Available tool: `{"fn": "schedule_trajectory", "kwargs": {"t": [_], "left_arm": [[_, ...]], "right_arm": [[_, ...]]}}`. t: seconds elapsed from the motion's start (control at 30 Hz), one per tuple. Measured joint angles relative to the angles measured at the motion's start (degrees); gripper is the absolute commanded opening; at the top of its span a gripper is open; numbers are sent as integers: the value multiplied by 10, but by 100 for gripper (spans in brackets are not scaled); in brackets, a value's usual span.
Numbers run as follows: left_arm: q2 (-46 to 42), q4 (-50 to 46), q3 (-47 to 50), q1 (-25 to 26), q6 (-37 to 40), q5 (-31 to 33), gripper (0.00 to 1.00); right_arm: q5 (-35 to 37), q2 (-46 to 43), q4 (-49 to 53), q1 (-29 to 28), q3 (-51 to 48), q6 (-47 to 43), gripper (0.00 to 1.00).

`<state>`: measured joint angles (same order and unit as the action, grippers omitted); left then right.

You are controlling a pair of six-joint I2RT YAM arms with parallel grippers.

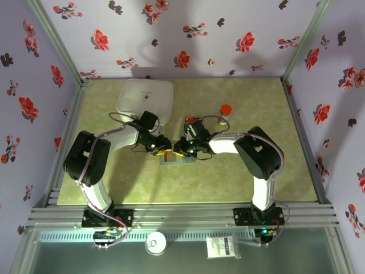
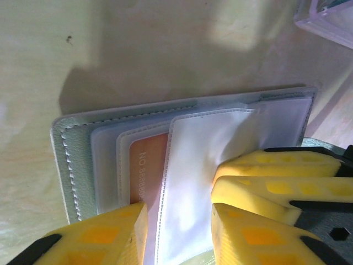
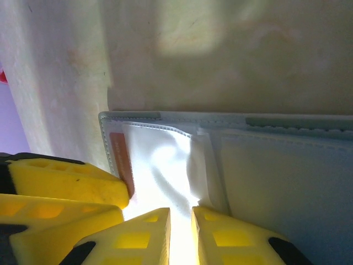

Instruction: Take the credit cards out of the card holder

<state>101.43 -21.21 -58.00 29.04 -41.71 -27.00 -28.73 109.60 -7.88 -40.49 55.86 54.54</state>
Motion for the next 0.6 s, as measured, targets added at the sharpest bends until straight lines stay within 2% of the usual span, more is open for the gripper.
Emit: {"fn": "schedule_trajectory", "kwargs": {"t": [0.2, 0.47, 0.6], "left_arm": [[7, 7, 0, 0, -3, -2, 30], [15, 30, 6, 0, -17, -9, 16], [15, 37, 9, 0, -20, -10, 15]], "right_arm": [[-11, 6, -30, 2, -8, 16, 18], [-18, 8, -52, 3, -14, 27, 18], [-19, 8, -56, 4, -16, 28, 21]]}}
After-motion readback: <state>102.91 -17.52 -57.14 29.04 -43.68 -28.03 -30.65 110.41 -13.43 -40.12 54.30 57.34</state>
